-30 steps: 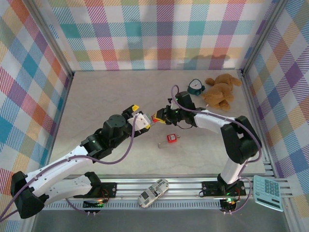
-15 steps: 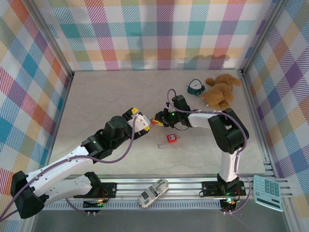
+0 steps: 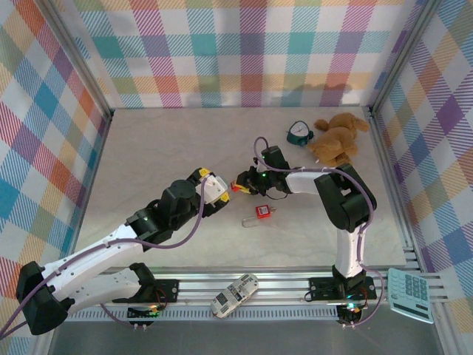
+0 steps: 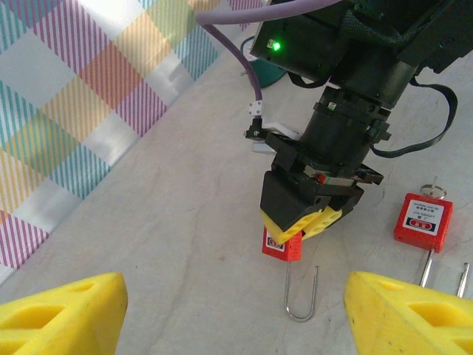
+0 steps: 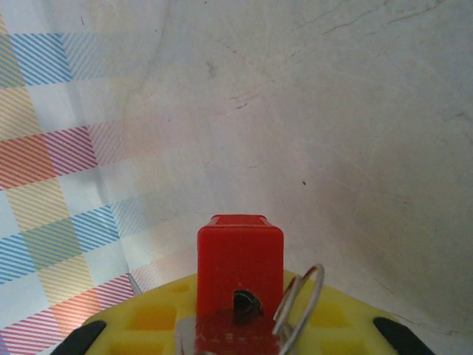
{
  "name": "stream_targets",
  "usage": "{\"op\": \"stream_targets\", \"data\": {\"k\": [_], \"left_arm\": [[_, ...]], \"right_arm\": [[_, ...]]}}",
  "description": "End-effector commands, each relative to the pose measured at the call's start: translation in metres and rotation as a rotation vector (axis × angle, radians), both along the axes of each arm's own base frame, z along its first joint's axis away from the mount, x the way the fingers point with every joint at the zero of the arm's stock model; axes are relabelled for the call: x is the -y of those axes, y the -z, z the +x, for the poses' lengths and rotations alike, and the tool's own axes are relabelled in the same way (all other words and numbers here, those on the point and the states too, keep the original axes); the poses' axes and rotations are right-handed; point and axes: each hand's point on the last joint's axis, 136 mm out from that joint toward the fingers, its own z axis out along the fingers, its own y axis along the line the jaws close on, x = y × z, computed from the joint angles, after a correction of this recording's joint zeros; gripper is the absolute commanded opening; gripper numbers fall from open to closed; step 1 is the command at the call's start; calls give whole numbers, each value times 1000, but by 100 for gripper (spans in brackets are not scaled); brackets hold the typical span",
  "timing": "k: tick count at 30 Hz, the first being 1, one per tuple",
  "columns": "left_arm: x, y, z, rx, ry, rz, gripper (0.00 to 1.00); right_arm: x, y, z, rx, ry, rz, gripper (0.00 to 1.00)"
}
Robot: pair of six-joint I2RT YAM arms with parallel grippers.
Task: Unlock with the key
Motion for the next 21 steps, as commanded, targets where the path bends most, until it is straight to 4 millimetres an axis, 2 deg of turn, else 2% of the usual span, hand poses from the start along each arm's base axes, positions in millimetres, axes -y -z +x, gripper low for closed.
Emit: {"op": "stream_targets", "data": {"k": [1, 9, 12, 15, 21], "left_arm": [[-5, -10, 0, 17, -26, -70, 77], [-9, -14, -4, 9, -38, -102, 80], [-11, -15, -6, 4, -38, -104, 81], [-14, -22, -7, 16, -41, -125, 76], [-21, -35, -11, 44, -57, -185, 80]], "right_arm": [[0, 2, 2, 9, -21, 7, 18], [8, 6, -7, -6, -32, -10, 28], [13, 8, -11, -16, -32, -29, 43], [28, 15, -12, -28, 14, -93, 50], [52, 7, -16, -22, 32, -170, 61]]}}
